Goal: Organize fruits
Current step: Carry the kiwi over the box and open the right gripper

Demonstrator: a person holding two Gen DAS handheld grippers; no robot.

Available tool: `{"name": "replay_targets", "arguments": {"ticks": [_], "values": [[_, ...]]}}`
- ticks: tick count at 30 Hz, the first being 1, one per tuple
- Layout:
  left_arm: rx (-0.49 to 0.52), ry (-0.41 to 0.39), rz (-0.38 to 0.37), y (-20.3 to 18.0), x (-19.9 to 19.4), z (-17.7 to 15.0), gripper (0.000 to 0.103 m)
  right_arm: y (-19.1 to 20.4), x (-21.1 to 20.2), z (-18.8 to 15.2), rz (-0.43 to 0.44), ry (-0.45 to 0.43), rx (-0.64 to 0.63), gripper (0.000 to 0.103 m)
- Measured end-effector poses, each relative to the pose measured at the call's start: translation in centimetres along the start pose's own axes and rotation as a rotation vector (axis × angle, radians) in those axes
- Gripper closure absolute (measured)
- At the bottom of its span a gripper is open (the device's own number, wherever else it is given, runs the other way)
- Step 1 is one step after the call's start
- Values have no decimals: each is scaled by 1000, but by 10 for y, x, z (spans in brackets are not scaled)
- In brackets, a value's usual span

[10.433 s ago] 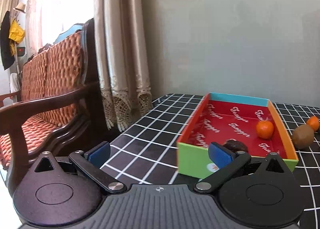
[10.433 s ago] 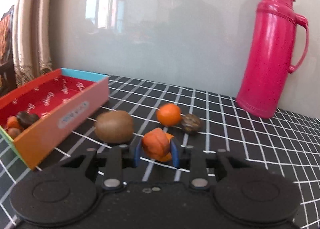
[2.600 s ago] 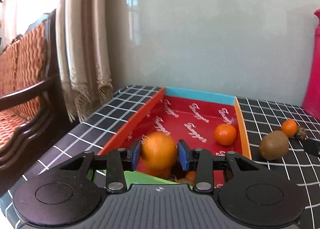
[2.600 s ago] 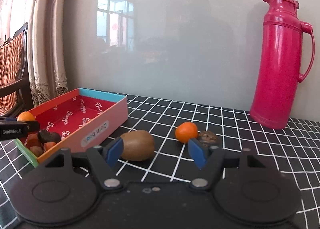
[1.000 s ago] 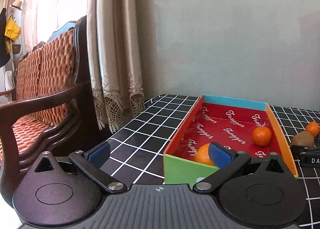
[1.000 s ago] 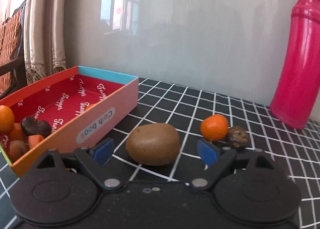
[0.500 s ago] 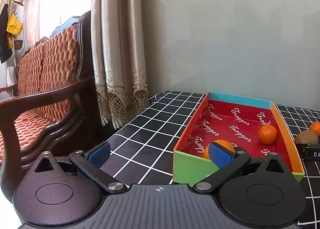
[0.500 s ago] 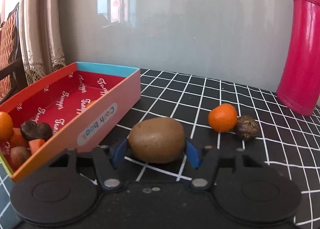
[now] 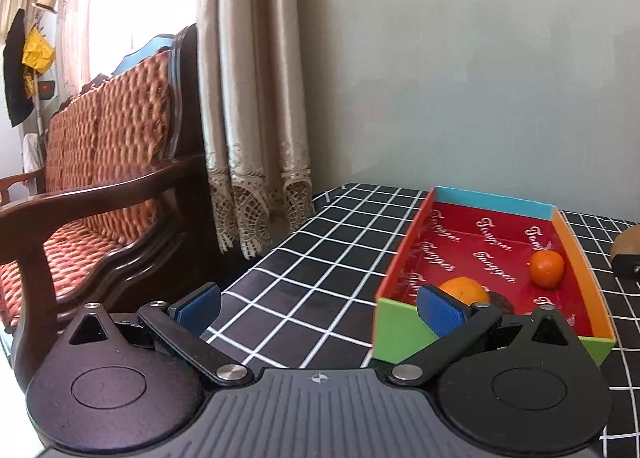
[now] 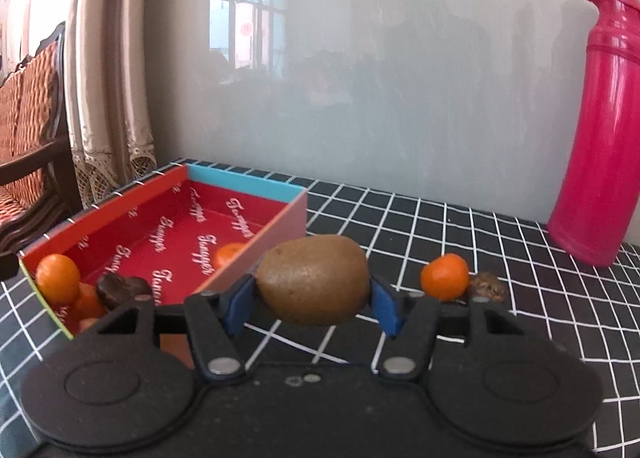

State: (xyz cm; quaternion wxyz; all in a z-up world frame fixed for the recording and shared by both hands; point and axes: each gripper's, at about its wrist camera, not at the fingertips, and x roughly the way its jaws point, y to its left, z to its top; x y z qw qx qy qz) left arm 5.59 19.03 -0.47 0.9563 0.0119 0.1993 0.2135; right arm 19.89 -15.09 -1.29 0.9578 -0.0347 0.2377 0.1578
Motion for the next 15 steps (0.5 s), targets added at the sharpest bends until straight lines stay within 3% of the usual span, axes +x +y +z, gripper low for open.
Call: {"name": "replay_targets", "arguments": {"ticks": [9, 15], "values": [[5, 7, 3, 6, 0, -4, 0, 36, -19, 8, 92, -99, -49, 42], [12, 8, 7, 5, -1, -4, 0, 62, -14, 7, 135, -93, -90, 42]]}}
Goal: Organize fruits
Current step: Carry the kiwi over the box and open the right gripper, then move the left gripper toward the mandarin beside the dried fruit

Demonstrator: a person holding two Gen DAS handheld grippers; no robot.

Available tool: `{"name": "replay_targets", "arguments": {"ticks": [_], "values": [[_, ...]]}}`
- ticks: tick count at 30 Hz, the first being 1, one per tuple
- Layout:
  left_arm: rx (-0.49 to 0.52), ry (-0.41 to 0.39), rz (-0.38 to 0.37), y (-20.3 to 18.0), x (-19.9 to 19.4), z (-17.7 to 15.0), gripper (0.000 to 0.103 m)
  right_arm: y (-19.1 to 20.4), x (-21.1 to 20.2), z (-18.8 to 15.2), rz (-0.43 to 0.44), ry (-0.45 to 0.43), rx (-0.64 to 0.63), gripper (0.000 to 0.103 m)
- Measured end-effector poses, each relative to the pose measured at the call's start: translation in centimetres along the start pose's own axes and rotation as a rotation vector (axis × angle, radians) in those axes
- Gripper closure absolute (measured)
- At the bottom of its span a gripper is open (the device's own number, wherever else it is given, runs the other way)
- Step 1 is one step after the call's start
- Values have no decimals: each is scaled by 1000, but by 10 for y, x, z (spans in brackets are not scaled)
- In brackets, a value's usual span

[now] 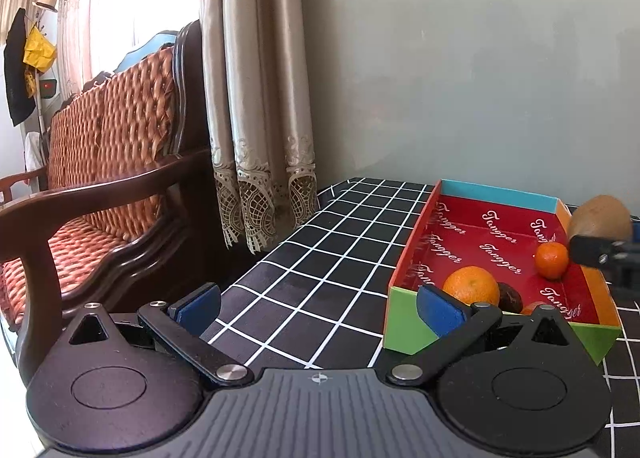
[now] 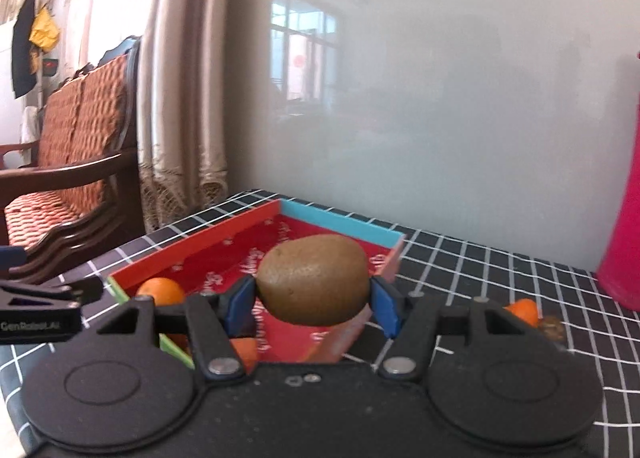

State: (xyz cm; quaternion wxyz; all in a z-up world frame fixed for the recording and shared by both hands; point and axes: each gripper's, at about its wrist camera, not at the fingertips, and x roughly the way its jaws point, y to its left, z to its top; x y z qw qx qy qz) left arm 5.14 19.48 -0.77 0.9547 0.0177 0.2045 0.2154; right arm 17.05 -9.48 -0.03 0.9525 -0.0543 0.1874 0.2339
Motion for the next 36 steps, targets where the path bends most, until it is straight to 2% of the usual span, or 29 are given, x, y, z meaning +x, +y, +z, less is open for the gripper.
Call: {"name": "replay_targets", "arguments": {"ticks": [6, 11, 12, 13, 15, 17, 24, 36], "values": [[-2, 11, 11, 6, 3, -1, 0, 13, 9, -2, 22, 17, -7, 42], [-3, 14, 17, 8, 4, -2, 0, 17, 17, -8, 7, 43, -33, 41], [-4, 11, 15, 8, 3, -2, 0, 18, 15, -8, -6, 29, -39, 37], [-6, 11, 13, 7, 3, -2, 0, 19, 13, -7, -19, 14, -48, 28], [-7, 10, 10, 7, 3, -1, 0, 18, 5, -5, -23, -30, -54, 25], [-3, 10, 6, 4, 3, -1, 0, 15, 3, -3, -26, -39, -54, 25], [-5, -5, -22, -8, -1, 4, 0, -12, -7, -4, -86, -42, -27, 25], [42, -36, -119, -62, -17, 15, 0, -75, -36, -13, -196, -40, 35, 25]]}}
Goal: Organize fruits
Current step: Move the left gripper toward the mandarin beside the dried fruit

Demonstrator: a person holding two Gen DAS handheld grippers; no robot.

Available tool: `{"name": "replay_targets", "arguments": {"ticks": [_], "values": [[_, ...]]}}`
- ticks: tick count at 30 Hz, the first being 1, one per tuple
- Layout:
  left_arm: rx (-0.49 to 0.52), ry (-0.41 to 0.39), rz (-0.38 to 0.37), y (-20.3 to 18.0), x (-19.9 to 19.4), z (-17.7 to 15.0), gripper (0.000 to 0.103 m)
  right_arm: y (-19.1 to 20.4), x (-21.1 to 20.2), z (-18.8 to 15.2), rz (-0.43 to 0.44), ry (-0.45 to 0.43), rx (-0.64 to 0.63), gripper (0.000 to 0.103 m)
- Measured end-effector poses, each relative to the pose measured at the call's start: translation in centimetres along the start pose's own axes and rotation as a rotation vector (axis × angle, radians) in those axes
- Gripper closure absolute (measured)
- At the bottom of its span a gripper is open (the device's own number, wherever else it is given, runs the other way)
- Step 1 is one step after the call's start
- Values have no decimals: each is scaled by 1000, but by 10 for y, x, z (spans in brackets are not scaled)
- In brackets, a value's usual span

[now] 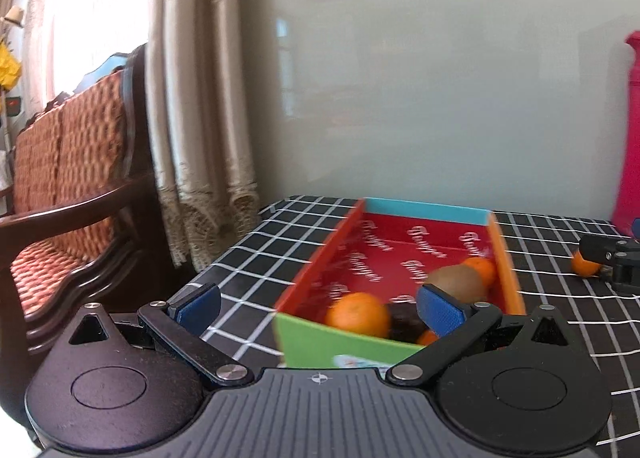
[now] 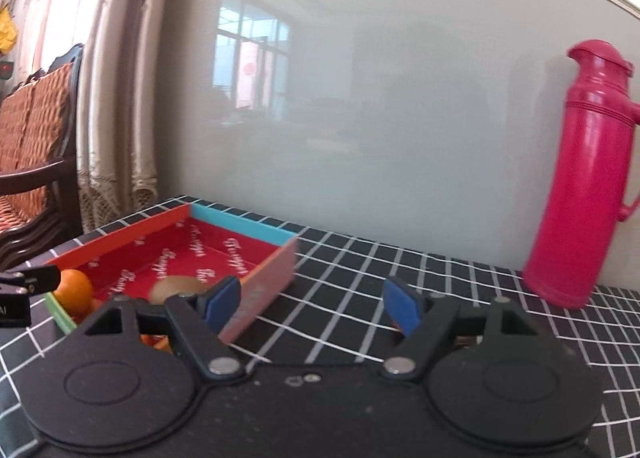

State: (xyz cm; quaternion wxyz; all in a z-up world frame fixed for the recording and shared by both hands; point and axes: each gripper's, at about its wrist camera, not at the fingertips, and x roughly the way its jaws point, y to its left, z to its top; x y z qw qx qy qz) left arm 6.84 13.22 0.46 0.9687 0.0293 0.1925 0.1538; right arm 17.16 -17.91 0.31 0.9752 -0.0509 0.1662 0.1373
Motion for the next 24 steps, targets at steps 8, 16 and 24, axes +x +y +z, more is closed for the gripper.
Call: {"name": "replay_targets", "arguments": {"ticks": [8, 16, 24], "values": [[28, -28, -79, -48, -8, 5, 0, -48, -11, -7, -75, 2, 45, 25], [88, -26, -156, -92, -8, 7, 0, -94, -17, -17, -153, 17, 106, 25], [106, -10, -219, -127, -1, 9, 26, -123, -16, -32, -198, 40, 150, 26]]}}
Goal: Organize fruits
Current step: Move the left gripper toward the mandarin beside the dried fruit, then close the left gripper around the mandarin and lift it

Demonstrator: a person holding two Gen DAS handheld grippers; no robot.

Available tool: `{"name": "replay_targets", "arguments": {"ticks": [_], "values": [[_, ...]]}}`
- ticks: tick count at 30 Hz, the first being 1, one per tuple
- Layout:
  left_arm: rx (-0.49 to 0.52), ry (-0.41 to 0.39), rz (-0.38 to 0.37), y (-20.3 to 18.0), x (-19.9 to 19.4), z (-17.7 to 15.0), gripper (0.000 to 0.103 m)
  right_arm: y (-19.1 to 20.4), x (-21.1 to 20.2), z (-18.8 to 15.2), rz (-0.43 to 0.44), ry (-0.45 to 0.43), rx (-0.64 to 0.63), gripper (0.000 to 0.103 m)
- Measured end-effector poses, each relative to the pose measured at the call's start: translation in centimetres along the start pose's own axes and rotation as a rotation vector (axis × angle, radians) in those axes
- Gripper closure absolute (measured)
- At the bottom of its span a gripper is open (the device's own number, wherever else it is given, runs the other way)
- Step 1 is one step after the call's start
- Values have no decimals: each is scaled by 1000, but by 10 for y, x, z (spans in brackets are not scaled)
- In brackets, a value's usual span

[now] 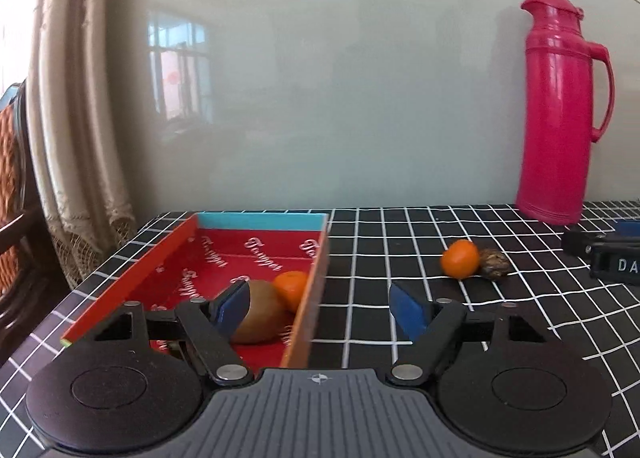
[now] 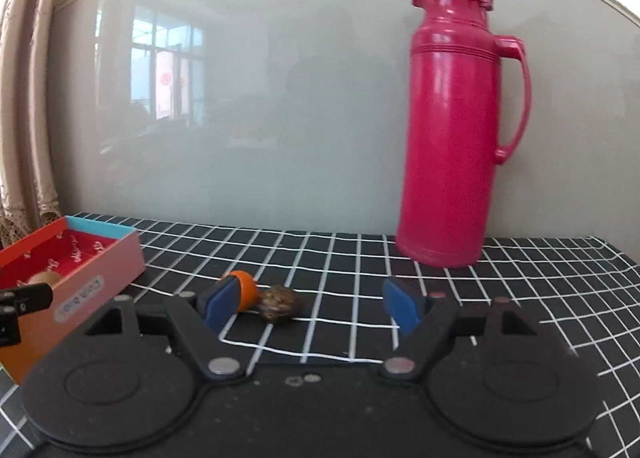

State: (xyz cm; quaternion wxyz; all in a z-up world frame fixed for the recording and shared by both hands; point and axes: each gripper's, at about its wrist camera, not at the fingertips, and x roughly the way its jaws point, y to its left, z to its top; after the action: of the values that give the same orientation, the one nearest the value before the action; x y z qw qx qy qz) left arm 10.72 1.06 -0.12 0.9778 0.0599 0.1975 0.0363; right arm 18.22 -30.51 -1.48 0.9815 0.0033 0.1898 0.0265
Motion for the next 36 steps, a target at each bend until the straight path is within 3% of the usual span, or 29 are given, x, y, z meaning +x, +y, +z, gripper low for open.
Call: {"name": "replay_targets", "arguments": {"ticks": [4, 8, 17, 22, 26, 36], "values": [[25, -8, -42, -22, 5, 3, 26, -5, -1, 0, -13, -26, 2, 25], [50, -3, -83, -42, 14, 6, 33, -14, 10, -2, -28, -5, -3, 26], [72, 32, -136, -80, 52, 10, 37, -46, 37, 5, -98, 16, 37, 26], [94, 43, -157, -99, 73, 13, 41, -52, 47, 5, -101, 25, 36, 25], [98, 76, -171, -110, 88, 15, 52, -58, 54, 5, -100, 38, 45, 25], [97, 115, -182, -120, 120, 16, 52, -56, 60, 5, -74, 55, 50, 25]]}}
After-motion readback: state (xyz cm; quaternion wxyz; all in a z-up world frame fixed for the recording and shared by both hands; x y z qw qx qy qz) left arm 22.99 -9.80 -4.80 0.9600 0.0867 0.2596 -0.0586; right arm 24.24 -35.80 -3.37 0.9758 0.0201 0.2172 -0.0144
